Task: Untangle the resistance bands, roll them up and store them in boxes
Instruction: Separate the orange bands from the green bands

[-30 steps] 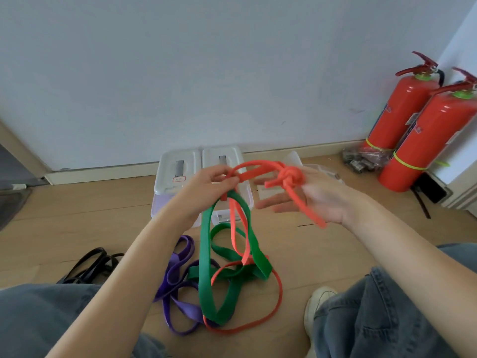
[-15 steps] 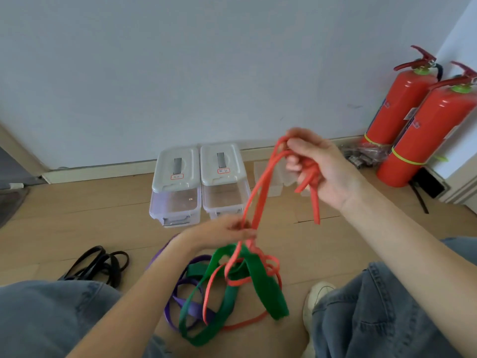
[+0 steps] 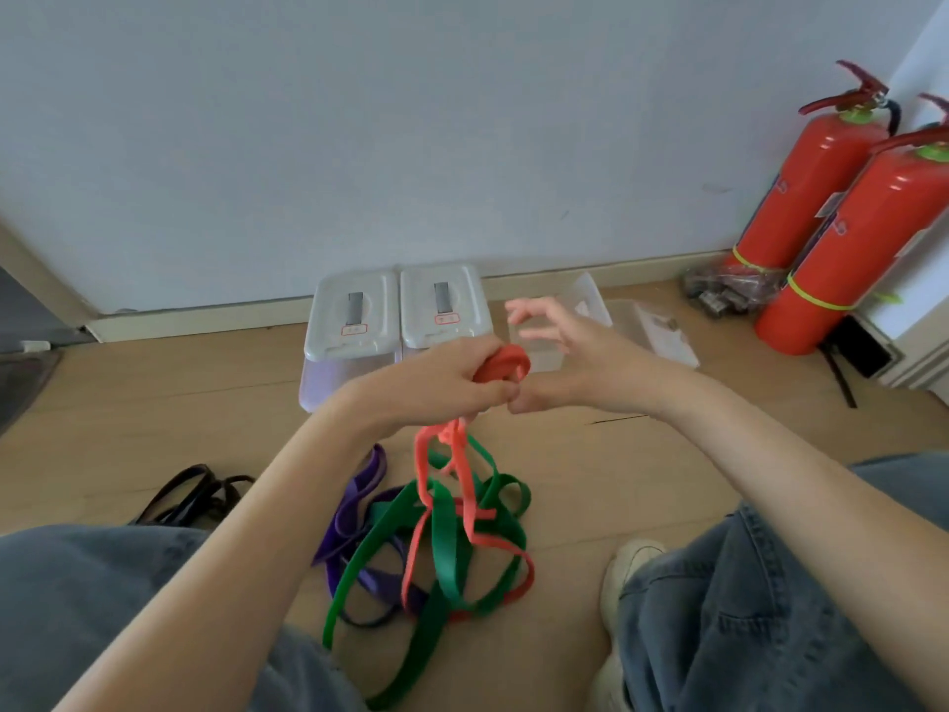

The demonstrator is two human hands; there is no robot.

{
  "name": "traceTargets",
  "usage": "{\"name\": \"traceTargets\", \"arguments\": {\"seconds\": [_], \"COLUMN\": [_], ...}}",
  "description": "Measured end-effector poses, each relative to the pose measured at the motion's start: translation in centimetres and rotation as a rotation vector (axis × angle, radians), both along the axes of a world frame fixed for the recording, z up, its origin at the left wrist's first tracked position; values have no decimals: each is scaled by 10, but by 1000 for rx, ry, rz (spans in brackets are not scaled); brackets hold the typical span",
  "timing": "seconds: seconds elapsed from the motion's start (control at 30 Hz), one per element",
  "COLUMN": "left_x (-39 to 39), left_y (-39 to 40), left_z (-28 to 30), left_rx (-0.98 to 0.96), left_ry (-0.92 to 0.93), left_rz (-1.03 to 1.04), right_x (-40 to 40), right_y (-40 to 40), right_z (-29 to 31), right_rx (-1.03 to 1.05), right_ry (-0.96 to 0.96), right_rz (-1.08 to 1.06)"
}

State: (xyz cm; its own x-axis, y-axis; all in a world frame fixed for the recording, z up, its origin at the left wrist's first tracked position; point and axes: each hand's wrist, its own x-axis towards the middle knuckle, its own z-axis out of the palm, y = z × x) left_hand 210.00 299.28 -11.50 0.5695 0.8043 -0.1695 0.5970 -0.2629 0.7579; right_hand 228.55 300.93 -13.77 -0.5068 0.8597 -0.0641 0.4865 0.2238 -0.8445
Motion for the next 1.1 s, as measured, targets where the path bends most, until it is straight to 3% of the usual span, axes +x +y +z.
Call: {"name": "traceTargets", "arguments": {"seconds": [0.1, 0.2, 0.23, 0.33, 0.4, 0.43, 0.47, 0.5, 0.53, 0.63, 0.67, 0.7, 0.73, 0.83, 0.93, 1.03, 1.1], "left_x": [-5, -9, -10, -13, -12, -14, -15, -18, -20, -28, -29, -30, -28, -10, -1, -14, -18], "left_y": [0, 5, 8, 9, 1, -4, -6, -5, -1, 15, 18, 20, 18, -1, -8, 3, 7], "left_z": [1, -8, -15, -47, -83, -99, -109, -111, -108, -68, -49, -34, -22, -2, 0, -8, -24], "left_rx": [-56, -14, -19, -156, -221, -282, -331, -344, -340, -336, -324, -266, -169, -39, -74, -134, -180], "left_ry": [-25, 10, -14, -158, 8, 100, 162, 177, 131, -307, -434, -448, -346, -56, -55, -196, -268], "left_rz": [-11, -10, 22, 48, -47, -92, -110, -84, -5, 336, 356, 318, 247, 52, 42, 126, 87], "right_x": [-9, -8, -6, -1, 5, 10, 14, 19, 25, 37, 37, 36, 35, 15, -6, -10, -5], "right_y": [-3, -6, -6, -8, -4, -1, 3, 7, 11, 12, 9, 6, 3, -7, -17, -15, -11], "right_z": [-1, 4, 6, 22, 32, 34, 33, 30, 23, 0, -7, -11, -12, -1, 1, 9, 19], "right_rx": [48, 18, -38, -313, -386, -360, -295, -209, -119, -75, -141, -192, -205, -225, -319, -345, -404], "right_ry": [-39, -201, -146, 459, 890, 982, 946, 781, 497, -535, -721, -773, -710, -186, -6, 169, 418], "right_rz": [72, 170, 155, 94, 26, -43, -138, -241, -317, -215, -131, -86, -75, 4, 206, 90, 12]}}
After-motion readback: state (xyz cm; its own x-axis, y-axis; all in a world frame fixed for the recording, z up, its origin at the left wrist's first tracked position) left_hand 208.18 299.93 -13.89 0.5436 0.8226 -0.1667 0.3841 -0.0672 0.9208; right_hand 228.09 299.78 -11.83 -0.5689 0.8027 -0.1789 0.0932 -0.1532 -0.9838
